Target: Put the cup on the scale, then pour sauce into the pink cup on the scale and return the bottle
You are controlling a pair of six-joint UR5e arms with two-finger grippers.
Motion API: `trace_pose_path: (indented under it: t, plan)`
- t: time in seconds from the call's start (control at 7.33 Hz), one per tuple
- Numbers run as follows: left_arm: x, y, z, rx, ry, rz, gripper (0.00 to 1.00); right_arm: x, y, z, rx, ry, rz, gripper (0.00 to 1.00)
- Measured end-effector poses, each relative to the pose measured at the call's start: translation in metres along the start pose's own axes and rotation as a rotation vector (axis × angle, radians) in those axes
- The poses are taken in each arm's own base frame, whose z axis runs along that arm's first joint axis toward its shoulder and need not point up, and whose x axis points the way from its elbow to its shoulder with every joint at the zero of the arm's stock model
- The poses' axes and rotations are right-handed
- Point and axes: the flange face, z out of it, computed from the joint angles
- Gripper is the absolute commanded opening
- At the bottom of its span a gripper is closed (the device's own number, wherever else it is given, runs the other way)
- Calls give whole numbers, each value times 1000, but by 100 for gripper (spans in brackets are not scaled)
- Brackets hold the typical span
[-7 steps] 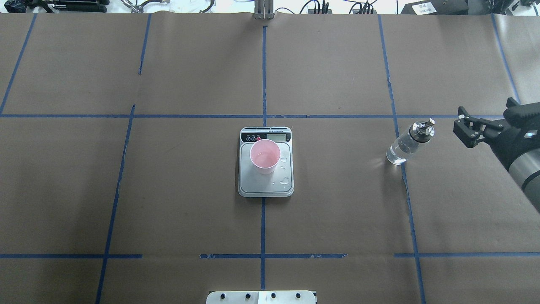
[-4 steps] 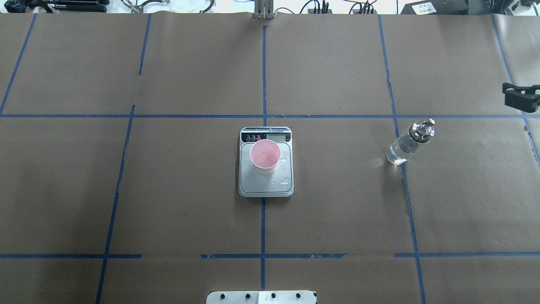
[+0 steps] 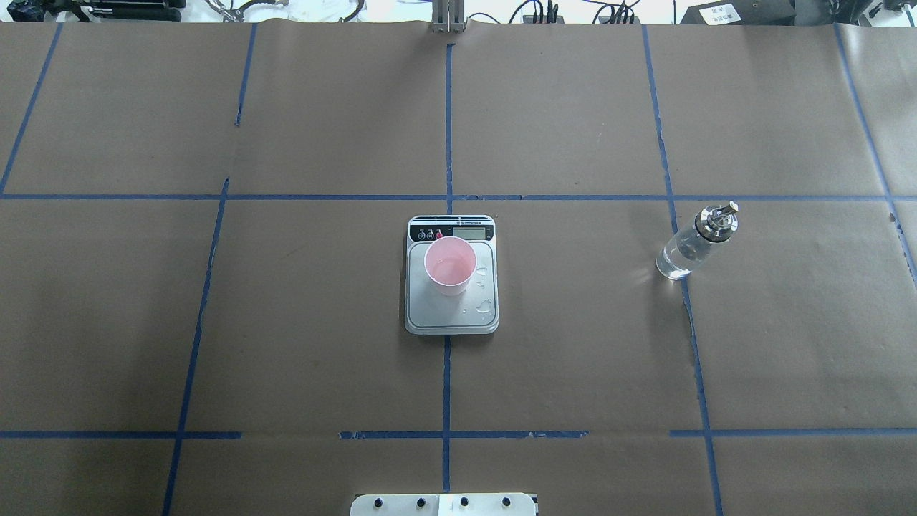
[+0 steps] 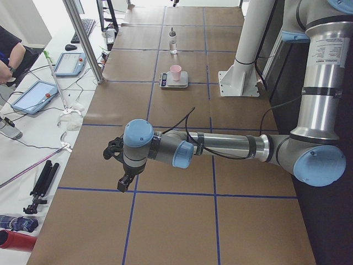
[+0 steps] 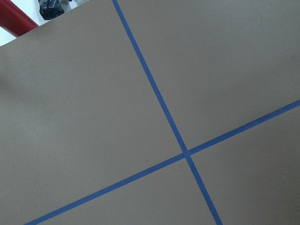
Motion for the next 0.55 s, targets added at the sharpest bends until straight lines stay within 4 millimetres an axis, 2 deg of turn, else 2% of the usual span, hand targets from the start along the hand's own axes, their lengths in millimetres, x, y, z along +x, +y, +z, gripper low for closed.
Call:
trace_pose_path:
  t: [0.41,0.55]
  plan:
    - [-1,6,3,-7,2,-6,100,61,-6,-4,-281,-20,-86,100]
    - [-2,9,5,-12,4,-10,100,87,2,-4,-328,-48,-78,100]
